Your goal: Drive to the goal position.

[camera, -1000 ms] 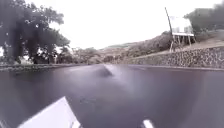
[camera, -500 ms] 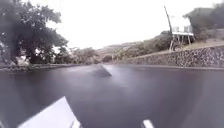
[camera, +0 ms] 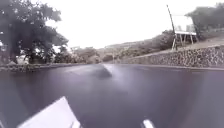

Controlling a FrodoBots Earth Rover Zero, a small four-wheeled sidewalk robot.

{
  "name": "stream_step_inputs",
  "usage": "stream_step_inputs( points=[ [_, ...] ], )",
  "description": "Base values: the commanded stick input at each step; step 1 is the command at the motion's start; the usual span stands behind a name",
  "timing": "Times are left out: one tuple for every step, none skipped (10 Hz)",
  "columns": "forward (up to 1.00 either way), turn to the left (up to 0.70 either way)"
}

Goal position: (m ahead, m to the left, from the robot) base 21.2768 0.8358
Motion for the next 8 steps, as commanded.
stream_step_inputs(
  points=[
    [0.70,0.00],
    [0.70,0.00],
    [0.70,0.00],
    [0.70,0.00],
    [0.70,-0.24],
    [0.70,-0.35],
    [0.70,-0.20],
    [0.70,0.00]
  ],
)
